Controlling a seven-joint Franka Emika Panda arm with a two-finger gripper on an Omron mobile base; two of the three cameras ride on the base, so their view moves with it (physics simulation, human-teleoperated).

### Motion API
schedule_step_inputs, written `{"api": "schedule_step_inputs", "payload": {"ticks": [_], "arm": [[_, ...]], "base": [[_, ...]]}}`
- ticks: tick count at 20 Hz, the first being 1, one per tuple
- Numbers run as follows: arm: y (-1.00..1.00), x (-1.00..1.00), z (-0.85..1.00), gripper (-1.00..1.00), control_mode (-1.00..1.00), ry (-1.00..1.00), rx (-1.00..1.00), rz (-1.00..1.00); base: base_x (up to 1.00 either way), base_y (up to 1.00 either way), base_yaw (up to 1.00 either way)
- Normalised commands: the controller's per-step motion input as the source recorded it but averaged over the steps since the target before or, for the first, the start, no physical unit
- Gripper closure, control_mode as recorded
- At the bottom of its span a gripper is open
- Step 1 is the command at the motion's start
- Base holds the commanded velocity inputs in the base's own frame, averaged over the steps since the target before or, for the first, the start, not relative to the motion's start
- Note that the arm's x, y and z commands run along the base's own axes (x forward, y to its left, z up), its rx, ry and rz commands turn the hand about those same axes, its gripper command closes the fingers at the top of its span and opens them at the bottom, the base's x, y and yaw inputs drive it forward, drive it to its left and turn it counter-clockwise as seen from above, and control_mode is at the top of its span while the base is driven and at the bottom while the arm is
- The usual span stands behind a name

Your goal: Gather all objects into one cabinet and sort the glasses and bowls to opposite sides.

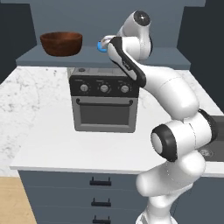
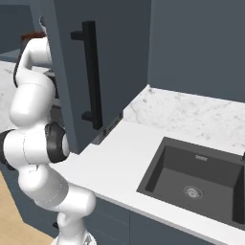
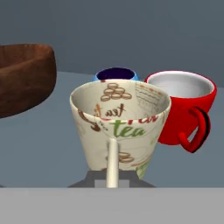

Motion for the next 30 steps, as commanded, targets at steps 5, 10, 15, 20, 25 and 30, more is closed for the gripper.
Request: {"api": "schedule_step_inputs", "payload": {"ticks": [5,10,15,20,25,30], "arm": [[0.2,0.17,0.0,1.0,-1.0,-0.01,-0.04,0.05],[0.21,0.0,-0.12,1.0,-1.0,-0.06,-0.1,0.07],[0.05,0.0,-0.34,1.0,-1.0,-0.08,-0.16,0.09],[0.0,0.02,-0.42,1.0,-1.0,-0.07,-0.11,0.07],[-0.1,0.25,-0.06,1.0,-1.0,0.0,0.0,-0.01],[-0.16,0.46,0.0,1.0,-1.0,0.0,0.05,-0.06]], "base": [[0.0,0.0,0.0],[0.0,0.0,0.0],[0.0,0.0,0.0],[0.0,0.0,0.0],[0.0,0.0,0.0],[0.0,0.0,0.0]]}}
